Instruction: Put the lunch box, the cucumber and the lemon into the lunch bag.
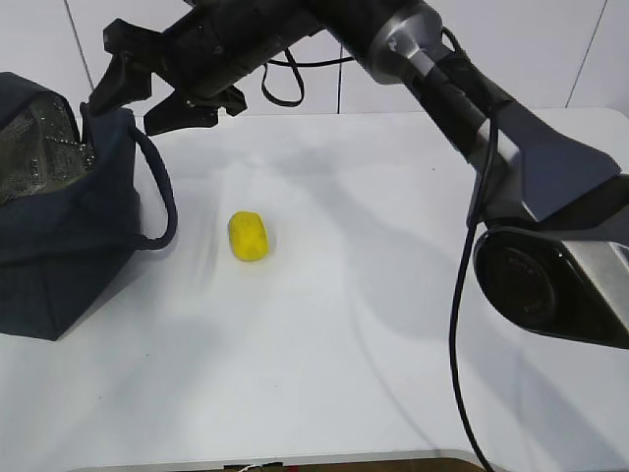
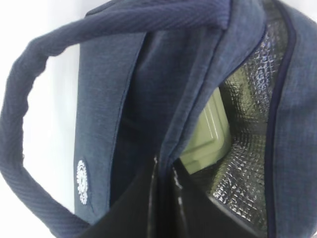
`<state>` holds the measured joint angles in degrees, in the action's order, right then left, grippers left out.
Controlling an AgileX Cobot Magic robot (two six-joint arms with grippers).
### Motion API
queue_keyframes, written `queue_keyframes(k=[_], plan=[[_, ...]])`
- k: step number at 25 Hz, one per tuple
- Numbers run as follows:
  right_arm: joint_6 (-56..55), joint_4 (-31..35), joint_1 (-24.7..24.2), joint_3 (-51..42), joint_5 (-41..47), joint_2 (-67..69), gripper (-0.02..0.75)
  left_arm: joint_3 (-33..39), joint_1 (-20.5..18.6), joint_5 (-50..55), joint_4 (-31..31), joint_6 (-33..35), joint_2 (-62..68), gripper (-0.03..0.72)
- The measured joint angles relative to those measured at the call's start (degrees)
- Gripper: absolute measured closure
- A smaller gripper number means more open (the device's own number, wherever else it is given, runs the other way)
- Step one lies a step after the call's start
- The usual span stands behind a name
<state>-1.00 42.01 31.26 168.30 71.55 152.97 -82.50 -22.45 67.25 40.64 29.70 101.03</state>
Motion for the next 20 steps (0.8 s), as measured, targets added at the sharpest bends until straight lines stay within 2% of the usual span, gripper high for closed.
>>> queue_keyframes(k=[6, 17, 20], plan=[[1.6, -1.2, 0.0, 0.0, 0.1, -0.4, 0.218, 0.0, 0.0, -0.1, -2.3, -0.5, 0.0, 0.701], [4.6, -21.3, 0.0, 0.0, 0.3, -0.4, 0.219, 0.0, 0.0, -0.1, -2.7, -0.6, 0.0, 0.701], [5.5, -24.4, 0.0, 0.0, 0.4, -0.4, 0.219, 0.0, 0.0, -0.1, -2.7, -0.6, 0.0, 0.701]])
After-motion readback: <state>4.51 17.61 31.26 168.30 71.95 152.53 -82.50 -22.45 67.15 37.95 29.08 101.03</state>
